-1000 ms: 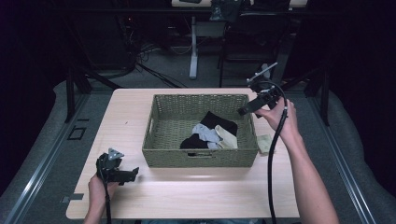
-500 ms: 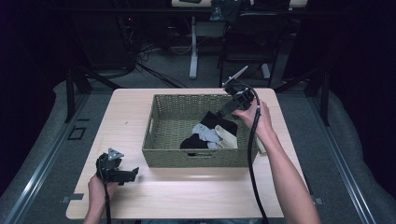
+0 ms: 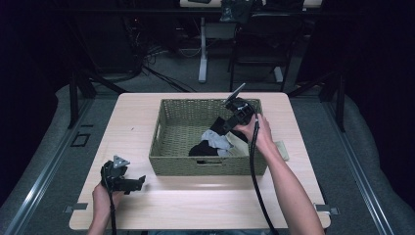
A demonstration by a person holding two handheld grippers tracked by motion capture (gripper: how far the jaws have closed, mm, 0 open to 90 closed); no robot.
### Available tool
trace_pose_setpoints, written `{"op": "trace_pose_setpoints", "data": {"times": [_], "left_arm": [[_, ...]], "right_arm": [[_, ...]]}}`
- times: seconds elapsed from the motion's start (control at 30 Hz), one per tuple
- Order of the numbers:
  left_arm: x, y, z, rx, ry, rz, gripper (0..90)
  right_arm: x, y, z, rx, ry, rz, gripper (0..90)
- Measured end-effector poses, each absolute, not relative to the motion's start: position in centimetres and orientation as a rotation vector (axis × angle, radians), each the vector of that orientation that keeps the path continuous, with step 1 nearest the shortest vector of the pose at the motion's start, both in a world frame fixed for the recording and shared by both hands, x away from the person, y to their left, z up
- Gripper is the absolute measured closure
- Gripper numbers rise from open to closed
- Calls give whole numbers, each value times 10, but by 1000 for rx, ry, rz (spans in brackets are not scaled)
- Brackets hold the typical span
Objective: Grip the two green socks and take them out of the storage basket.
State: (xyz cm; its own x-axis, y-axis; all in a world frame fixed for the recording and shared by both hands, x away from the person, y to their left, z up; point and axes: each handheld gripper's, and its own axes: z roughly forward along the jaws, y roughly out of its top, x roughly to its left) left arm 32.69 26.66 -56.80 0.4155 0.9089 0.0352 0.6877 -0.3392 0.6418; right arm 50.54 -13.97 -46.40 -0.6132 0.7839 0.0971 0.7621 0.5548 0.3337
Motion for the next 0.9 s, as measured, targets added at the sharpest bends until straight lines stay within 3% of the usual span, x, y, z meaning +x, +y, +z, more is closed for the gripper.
{"op": "trace_pose_setpoints", "data": {"times": [0.1,0.33,0.73,0.9], "left_arm": [[327,266,-568,2131,1349,533,1],[327,267,-568,2132,1350,533,1],[326,267,-567,2131,1350,537,1],[326,267,-567,2131,1352,535,1]], "right_arm": [[507,-137,-474,1369,2729,488,251],[509,-131,-492,1391,2741,400,384],[511,-123,-511,1426,2721,295,491],[514,-125,-515,1447,2701,263,655]]}}
